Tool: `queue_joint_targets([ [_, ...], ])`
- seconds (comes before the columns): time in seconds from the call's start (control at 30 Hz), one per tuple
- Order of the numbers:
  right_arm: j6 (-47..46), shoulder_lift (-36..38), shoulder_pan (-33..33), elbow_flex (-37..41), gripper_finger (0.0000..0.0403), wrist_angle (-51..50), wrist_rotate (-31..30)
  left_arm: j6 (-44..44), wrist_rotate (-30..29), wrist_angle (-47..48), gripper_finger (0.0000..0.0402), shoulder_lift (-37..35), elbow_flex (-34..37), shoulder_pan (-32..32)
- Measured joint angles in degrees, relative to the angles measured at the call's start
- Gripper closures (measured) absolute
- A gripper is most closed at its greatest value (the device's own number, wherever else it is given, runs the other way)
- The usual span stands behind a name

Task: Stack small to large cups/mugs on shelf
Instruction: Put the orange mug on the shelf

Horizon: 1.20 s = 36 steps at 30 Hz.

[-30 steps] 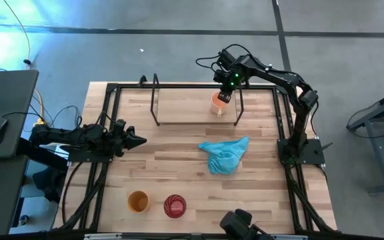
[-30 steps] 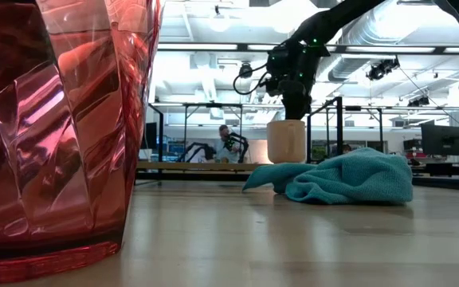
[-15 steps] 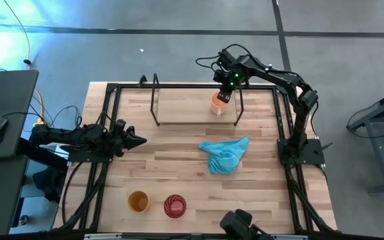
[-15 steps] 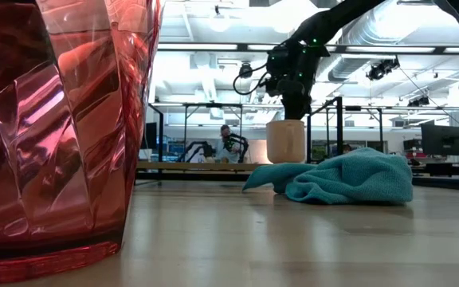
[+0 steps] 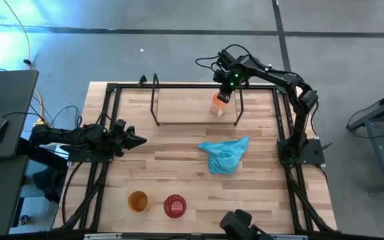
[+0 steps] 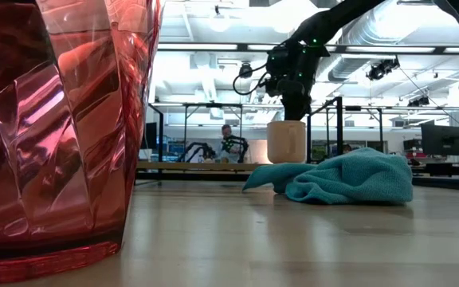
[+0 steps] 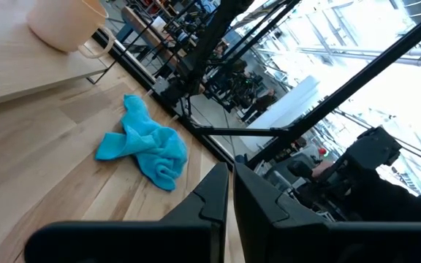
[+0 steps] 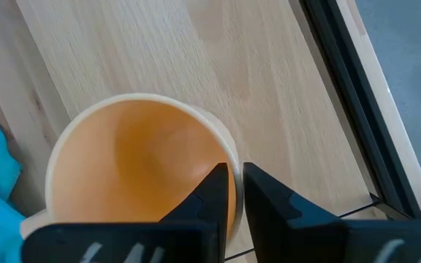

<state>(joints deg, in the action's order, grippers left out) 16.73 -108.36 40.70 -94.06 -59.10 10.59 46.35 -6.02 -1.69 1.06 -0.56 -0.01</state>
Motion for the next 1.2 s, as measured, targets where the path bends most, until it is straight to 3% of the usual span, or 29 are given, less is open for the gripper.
queue_joint_targets([
  [0.43,0.3,0.0,-1.3,0.0,0.0361,0.1,2.6,0.0,0.0,0.0,0.0389,0.0,0.0,0.0],
  [0.7,-0.2,0.0,-1.5,0.0,0.0323,0.1,-0.2,0.3,0.4,0.0,0.0389,0.0,0.0,0.0],
  [0.97,-0.2,0.0,-1.5,-0.1,0.032,0.2,-1.1,0.6,0.6,0.0,0.0389,0.0,0.0,0.0],
  [1.2,-0.2,0.0,-1.3,-4.8,0.032,-0.1,-1.4,0.6,0.6,0.0,0.0389,0.0,0.0,0.0],
])
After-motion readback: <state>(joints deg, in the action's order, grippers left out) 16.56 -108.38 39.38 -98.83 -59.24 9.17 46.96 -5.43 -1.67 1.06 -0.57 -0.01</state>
